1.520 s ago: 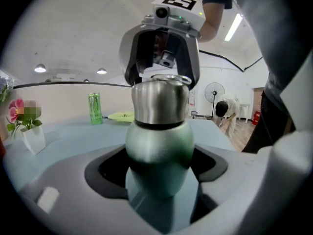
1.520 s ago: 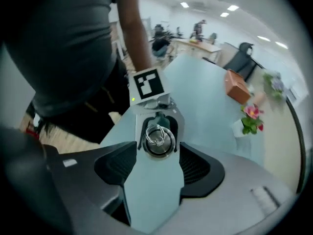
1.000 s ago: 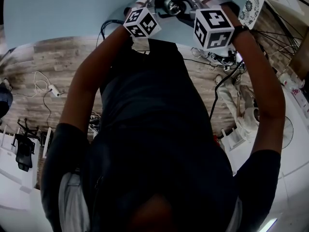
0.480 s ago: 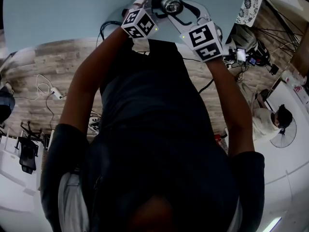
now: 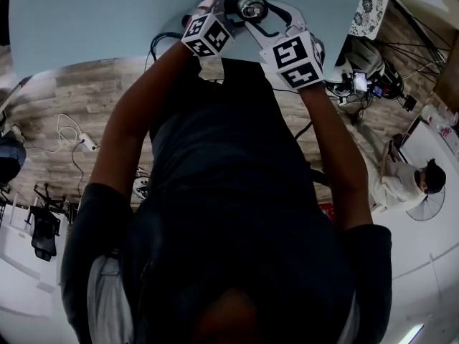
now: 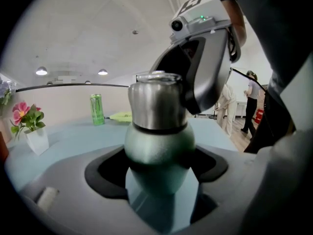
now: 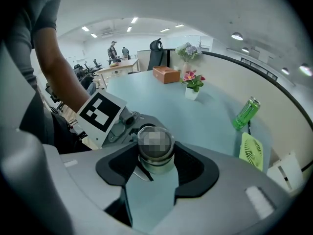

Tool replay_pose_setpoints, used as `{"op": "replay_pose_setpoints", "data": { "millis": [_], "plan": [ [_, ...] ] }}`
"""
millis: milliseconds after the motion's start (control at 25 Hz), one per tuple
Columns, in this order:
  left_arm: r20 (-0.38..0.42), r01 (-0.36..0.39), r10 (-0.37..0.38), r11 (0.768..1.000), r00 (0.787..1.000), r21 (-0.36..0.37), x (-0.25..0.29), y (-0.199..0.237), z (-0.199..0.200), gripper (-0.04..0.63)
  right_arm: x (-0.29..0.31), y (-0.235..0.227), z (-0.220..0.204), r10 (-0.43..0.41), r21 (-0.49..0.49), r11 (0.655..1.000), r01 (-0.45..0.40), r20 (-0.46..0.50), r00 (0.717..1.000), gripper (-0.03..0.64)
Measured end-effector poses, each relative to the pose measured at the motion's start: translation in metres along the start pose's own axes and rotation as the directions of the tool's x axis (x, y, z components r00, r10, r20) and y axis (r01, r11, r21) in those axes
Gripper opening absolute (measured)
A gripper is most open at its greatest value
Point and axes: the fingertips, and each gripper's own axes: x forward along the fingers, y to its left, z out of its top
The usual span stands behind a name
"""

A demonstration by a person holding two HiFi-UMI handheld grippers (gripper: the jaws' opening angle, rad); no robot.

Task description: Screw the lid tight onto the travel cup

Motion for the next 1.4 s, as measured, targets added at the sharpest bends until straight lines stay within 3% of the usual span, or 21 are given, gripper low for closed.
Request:
{"op": "replay_pose_setpoints", "data": {
  "millis": [160, 360, 600, 1000, 1200, 1400],
  "plan": [
    [-0.023, -0.001, 0.001, 1.000, 1.000, 0.001, 0.001, -0.003, 0.000, 0.419, -0.005, 0.000, 0.009, 0.014, -0.021, 1.000, -0.013, 0.045, 0.999, 0.227],
    [-0.108, 0.024, -0.022, 1.000, 0.994, 0.020, 0.000, -0.007, -0.006, 0.422, -0.006, -0.002, 0.012, 0.031, 0.021, 0.999, -0.033, 0.096, 0.995, 0.229],
    [-0.145, 0.049, -0.035, 0.994, 0.989, 0.100, -0.022, -0.012, -0.003, 0.422, -0.012, -0.010, 0.002, 0.009, 0.057, 0.998, -0.014, 0.103, 0.995, 0.229],
    [-0.146, -0.071, 0.092, 0.987, 0.985, 0.143, -0.115, 0.025, 0.011, 0.420, -0.049, -0.008, 0.025, -0.071, 0.151, 0.988, 0.037, 0.223, 0.972, 0.229],
    [-0.098, -0.198, 0.212, 0.971, 0.972, 0.134, -0.173, 0.058, 0.033, 0.420, -0.099, -0.016, 0.056, -0.145, 0.296, 0.955, 0.025, 0.390, 0.909, 0.229],
    [-0.005, -0.334, 0.338, 0.933, 0.941, 0.134, -0.240, 0.082, 0.068, 0.419, -0.169, -0.021, 0.089, -0.246, 0.393, 0.919, 0.008, 0.559, 0.792, 0.227]
  ]
}}
